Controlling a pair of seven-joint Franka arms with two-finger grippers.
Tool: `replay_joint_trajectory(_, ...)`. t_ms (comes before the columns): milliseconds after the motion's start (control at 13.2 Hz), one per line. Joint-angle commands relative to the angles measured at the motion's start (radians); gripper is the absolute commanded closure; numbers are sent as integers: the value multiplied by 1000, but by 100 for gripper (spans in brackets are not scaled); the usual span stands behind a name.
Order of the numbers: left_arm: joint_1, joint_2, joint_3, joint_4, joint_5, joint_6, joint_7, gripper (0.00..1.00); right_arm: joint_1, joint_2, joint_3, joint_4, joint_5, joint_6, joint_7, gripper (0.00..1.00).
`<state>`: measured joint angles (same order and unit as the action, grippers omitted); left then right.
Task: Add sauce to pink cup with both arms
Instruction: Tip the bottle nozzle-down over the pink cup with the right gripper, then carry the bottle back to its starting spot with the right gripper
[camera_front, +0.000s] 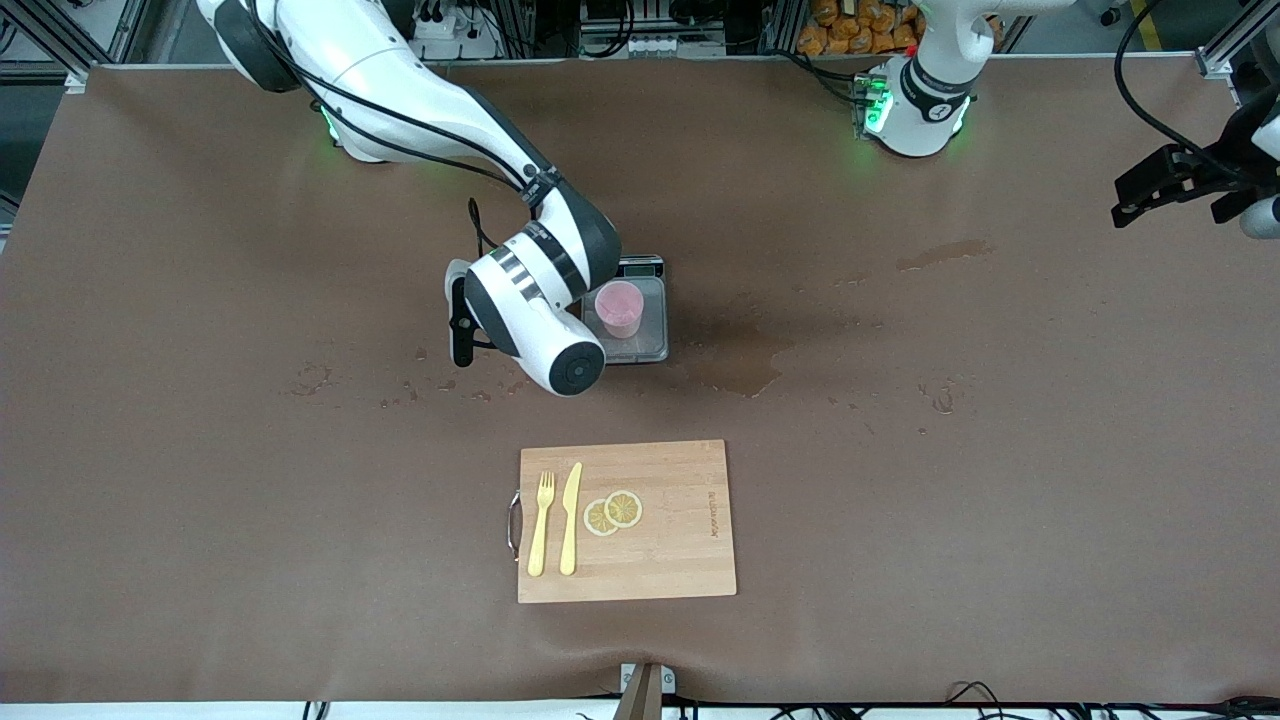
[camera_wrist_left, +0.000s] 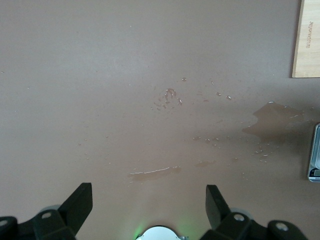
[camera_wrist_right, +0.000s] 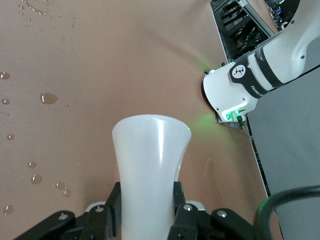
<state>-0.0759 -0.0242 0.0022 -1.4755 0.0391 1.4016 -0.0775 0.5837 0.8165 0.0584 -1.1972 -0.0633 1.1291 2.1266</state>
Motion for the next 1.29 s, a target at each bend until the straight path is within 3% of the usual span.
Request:
replay_joint_trajectory(0,-2,-8,9,-6,-22,2,18,0,-2,0,-6,8,-16,-22,7,59)
replay_joint_trajectory(607,-4,18,9,0,-31,19,16,0,-211,-43,11,21,204,-12,-328,55)
replay_joint_trajectory(1214,-4,10,5,1,-45,17,5,0,-562,-85,14,21,373,-103,-917,52)
